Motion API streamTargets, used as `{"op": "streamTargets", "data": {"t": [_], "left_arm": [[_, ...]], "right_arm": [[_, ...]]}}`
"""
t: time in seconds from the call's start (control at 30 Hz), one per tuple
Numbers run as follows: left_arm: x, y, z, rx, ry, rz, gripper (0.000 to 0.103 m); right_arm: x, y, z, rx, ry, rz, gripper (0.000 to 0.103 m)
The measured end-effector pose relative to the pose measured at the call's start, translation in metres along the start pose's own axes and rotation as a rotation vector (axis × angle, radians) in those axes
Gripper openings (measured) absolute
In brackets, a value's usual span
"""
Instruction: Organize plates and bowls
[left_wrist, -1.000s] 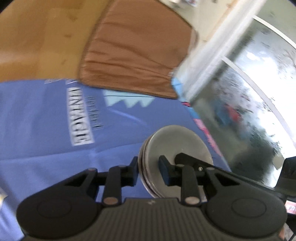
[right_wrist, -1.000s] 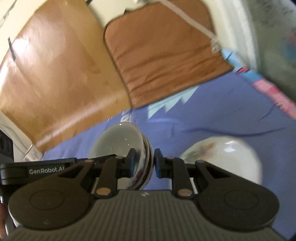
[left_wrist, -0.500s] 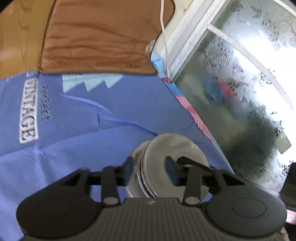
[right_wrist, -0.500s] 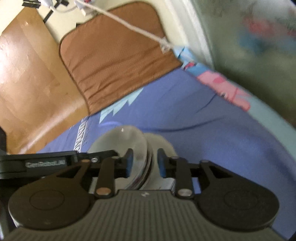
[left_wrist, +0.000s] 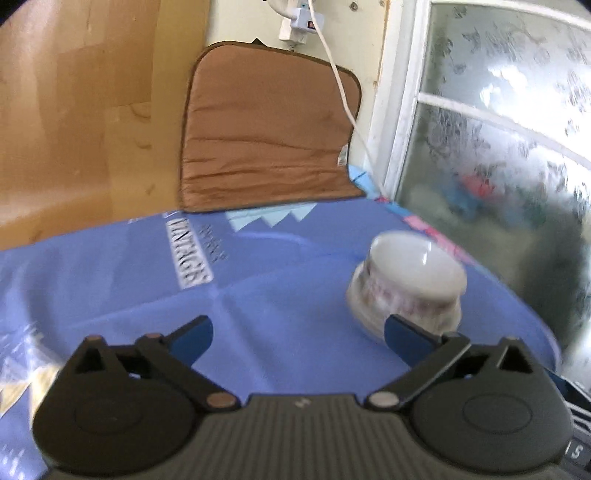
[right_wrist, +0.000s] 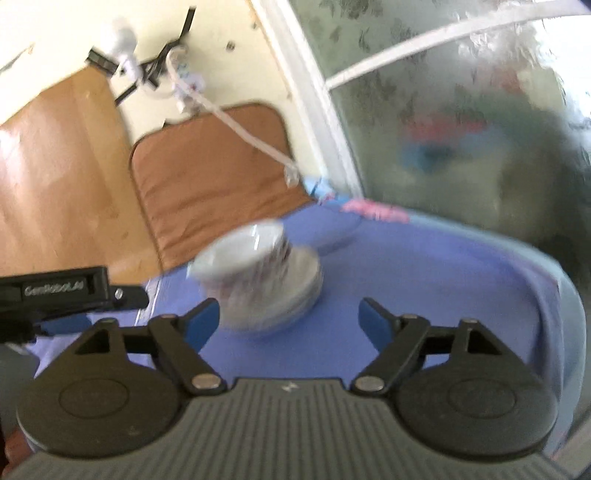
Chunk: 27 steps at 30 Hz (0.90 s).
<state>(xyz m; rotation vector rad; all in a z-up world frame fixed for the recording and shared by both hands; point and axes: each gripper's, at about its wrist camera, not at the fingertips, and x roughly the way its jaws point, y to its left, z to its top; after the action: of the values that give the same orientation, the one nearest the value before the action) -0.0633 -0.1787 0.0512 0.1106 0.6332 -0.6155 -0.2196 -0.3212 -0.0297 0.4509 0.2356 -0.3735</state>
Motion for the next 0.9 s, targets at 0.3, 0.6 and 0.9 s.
{"op": "streamTargets", "data": {"t": [0.3,0.6,0.9], "left_arm": [[-0.027,-0.008,-0.038,0.052,0.035,0.027,0.103],[-0.047,-0.012,-0.05,0.099,-0.034,0.139,0.103],[-0.054,-0.002,-0.053,0.08,-0.036,0.149,0.103]], "right_arm": [[-0.016,0.018,-0.022,-0.073,0.106,-0.012,0.094],[-0.03,0.027,-0.031,-0.107,0.118,-0.007,0.096],[-0.033,0.032,-0.034,-0.115,0.126,0.004,0.097]]}}
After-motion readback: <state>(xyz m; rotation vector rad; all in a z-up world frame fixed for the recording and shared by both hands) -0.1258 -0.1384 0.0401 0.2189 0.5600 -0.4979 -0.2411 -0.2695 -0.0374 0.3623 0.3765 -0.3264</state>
